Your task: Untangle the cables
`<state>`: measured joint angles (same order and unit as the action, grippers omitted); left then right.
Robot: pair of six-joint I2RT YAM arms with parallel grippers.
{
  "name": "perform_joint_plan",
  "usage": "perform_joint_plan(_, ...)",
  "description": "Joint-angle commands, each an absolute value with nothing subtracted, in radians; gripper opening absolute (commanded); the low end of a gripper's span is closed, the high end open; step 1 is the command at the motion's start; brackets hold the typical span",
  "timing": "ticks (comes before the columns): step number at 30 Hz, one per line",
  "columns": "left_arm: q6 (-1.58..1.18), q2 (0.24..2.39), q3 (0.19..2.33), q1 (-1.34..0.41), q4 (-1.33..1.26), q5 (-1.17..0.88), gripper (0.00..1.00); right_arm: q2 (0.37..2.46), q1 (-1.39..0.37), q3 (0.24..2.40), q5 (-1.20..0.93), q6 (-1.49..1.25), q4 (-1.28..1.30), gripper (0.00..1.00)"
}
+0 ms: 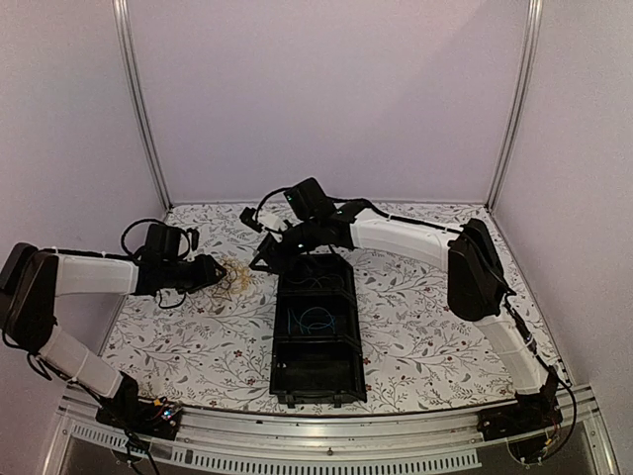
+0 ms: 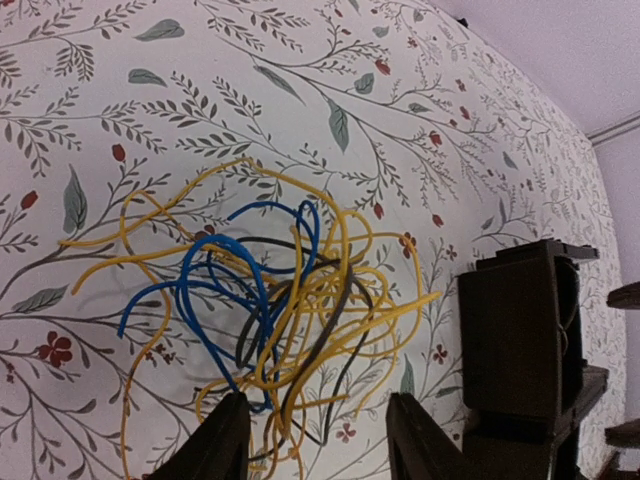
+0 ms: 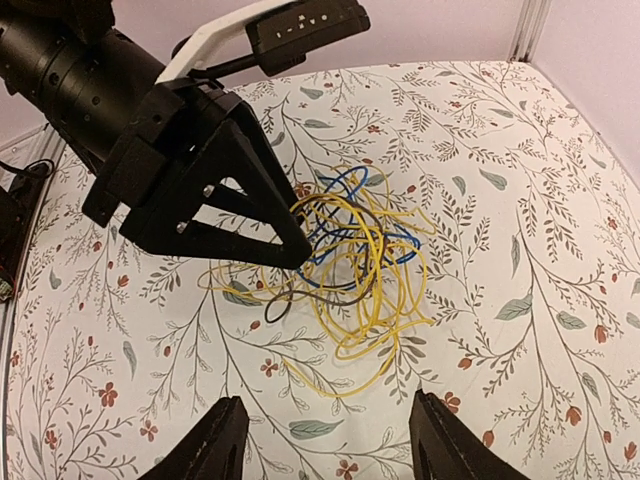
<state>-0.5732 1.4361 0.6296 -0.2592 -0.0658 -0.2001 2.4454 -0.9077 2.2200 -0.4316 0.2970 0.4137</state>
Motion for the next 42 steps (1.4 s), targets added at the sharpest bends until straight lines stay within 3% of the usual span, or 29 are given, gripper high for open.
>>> perform_joint_plan(1, -0.555, 1.486, 0.681, -0.255, -0.101, -0.258, 0.41, 2.507, -0.914, 2.275, -0.432, 0.223, 0.284, 0.59)
perform_joint_plan(6, -0.516, 1.493, 0.681, -0.257, -0.124, -0.284, 0.14, 2.577, -0.914, 2.296, -0.422, 0.19, 0.249, 0.57)
perform_joint_plan(11, -0.466, 1.427, 0.64, -0.268, -0.134, -0.305, 0.02, 2.592, -0.914, 2.304, -0.408, 0.184, 0.221, 0.56)
perform_joint_plan(27, -0.348, 1.279, 0.677, -0.394, 0.086, -0.313, 0.0, 2.574, -0.923, 2.27, -0.437, 0.225, 0.158, 0.55)
perform_joint_plan(39, -0.347, 1.26, 0.696, -0.426, 0.102, -0.285, 0.0, 2.565, -0.931, 2.234, -0.482, 0.274, 0.183, 0.41)
perform_joint_plan(42, -0.349, 1.258, 0.7, -0.431, 0.108, -0.281, 0.0, 2.568, -0.931, 2.232, -0.483, 0.281, 0.181, 0.29)
